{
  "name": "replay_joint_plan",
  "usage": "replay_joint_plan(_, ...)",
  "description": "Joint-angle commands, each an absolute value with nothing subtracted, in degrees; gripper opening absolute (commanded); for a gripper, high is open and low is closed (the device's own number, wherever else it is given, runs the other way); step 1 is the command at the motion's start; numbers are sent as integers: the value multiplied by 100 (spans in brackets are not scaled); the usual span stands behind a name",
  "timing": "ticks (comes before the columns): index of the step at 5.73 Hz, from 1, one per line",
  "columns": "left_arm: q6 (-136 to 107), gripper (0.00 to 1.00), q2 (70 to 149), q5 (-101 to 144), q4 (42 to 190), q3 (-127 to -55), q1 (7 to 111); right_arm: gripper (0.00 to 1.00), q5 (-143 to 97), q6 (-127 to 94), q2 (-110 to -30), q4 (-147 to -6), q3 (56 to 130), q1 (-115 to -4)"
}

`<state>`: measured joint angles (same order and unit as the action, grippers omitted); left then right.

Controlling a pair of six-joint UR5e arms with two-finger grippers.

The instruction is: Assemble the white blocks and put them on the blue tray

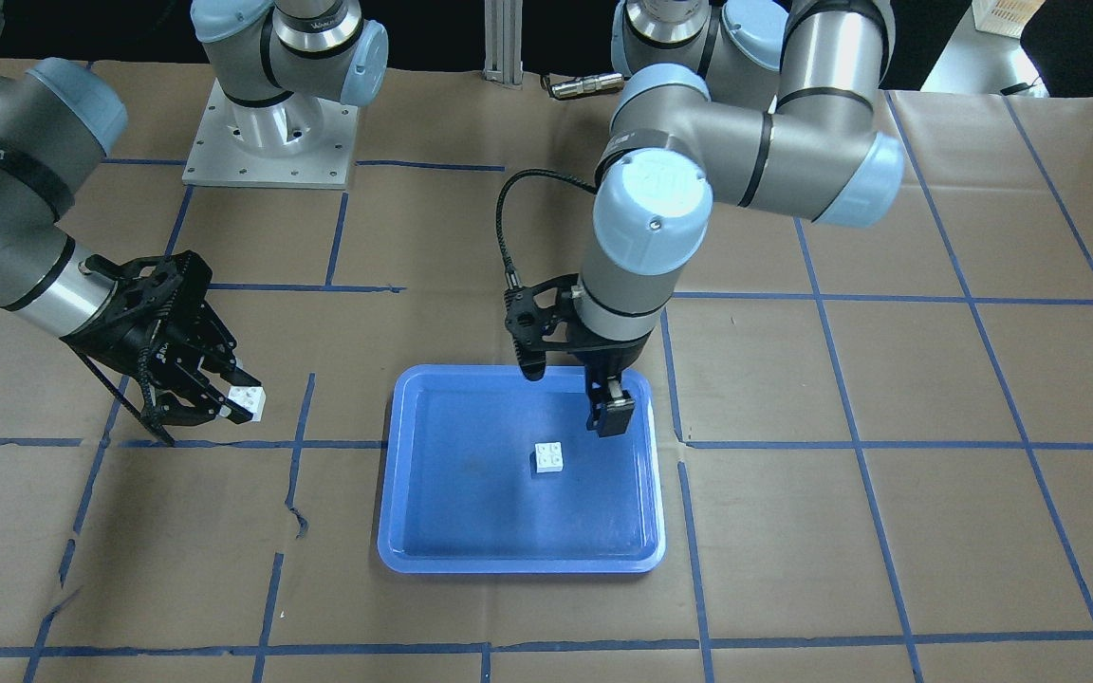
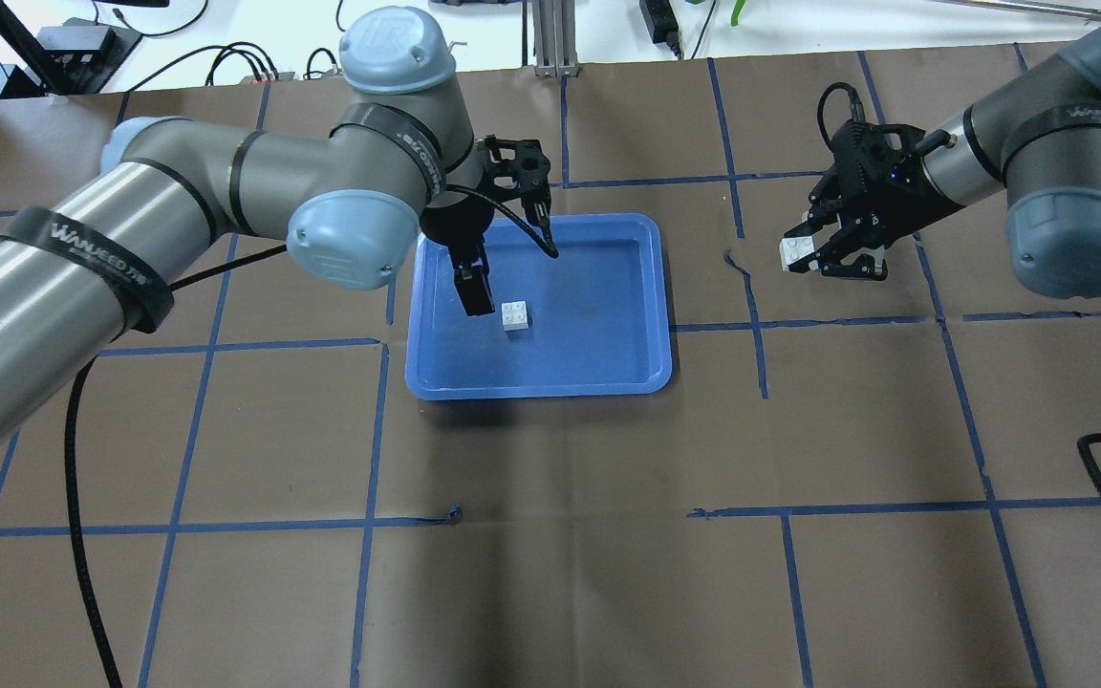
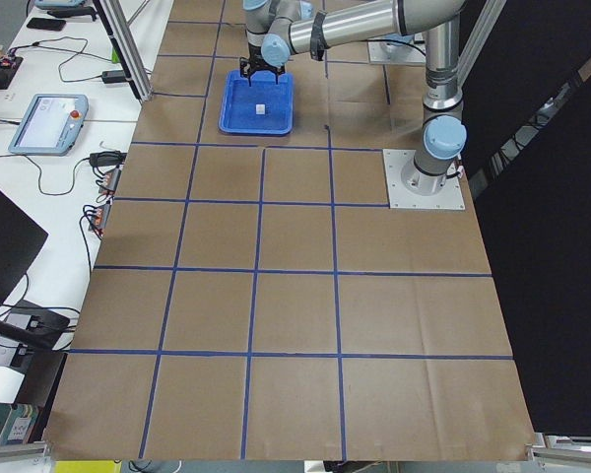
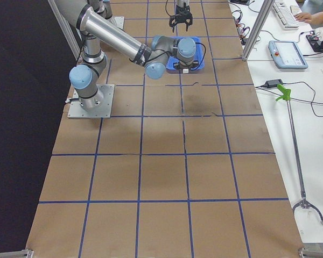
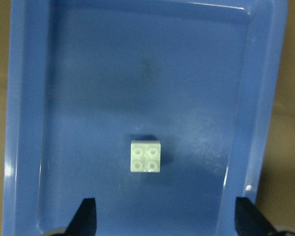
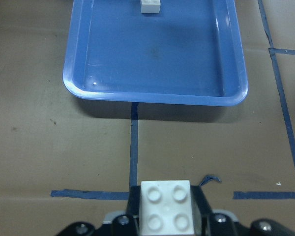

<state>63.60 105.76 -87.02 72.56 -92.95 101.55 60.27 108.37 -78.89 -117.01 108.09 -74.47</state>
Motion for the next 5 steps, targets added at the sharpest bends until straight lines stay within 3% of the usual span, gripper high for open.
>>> replay_joint_plan(1,5270,100,9602,-8632,8458,-9255,9723,22,5959,10245,-7613,-12169,10802,-8002)
replay_joint_plan(2,5065,100,9128,-8631,9064,-9133,9669,22,5950,9334,-7255,-12991,10802,-8529)
replay_joint_plan(5,4155,100,9028,-8815,9157,-8817,9642,22,5942,7702,-6445,-14596,10758,-9621)
